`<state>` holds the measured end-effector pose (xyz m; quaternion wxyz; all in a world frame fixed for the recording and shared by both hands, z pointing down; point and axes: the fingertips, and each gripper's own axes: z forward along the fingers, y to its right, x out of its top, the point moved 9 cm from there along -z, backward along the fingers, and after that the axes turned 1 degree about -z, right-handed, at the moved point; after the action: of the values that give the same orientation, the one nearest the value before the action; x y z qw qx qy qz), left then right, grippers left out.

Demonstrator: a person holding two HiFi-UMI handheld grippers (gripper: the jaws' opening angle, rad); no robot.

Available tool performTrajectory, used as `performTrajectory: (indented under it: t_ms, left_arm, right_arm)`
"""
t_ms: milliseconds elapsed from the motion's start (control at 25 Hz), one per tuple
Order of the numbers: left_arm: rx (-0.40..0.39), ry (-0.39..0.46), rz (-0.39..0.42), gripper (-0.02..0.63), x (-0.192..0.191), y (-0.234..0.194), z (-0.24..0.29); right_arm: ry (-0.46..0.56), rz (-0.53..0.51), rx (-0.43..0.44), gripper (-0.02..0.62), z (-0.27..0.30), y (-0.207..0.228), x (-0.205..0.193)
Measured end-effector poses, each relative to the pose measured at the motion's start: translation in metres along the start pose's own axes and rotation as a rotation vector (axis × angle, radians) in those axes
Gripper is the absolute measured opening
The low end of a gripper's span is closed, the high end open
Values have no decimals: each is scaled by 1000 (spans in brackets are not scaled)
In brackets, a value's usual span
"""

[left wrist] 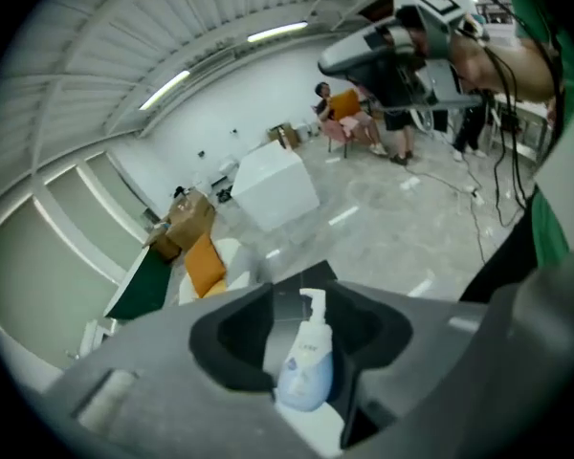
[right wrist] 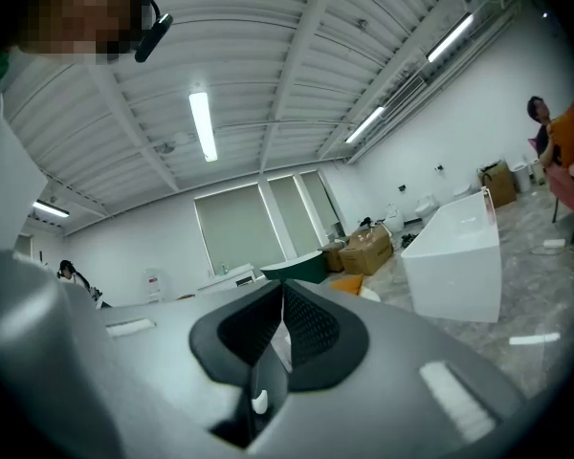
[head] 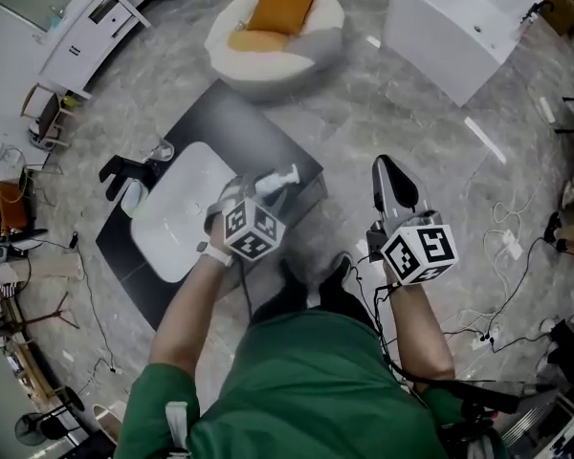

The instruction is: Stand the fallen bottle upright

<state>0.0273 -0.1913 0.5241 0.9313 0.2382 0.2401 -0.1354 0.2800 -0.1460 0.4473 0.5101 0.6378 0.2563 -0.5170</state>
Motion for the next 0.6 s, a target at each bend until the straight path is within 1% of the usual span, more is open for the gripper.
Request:
performTrajectory:
  t_ms: [80, 160, 320, 600]
  left_arm:
    - [-34, -51, 83, 172, -4, 5, 18]
    - [-71, -91, 134, 172, -10, 8, 36]
    - [-129, -161, 171, 172, -22, 12, 68]
    - [-160, -230, 246, 170, -38, 14, 104]
  right_arm:
    - [-7, 8, -28, 5, -1, 5, -6]
    - [-13, 11, -56, 5, -2, 9, -11]
    - [-20, 15, -114, 5, -3, 14, -19]
    - [-40, 6, -172, 5, -4, 15, -29]
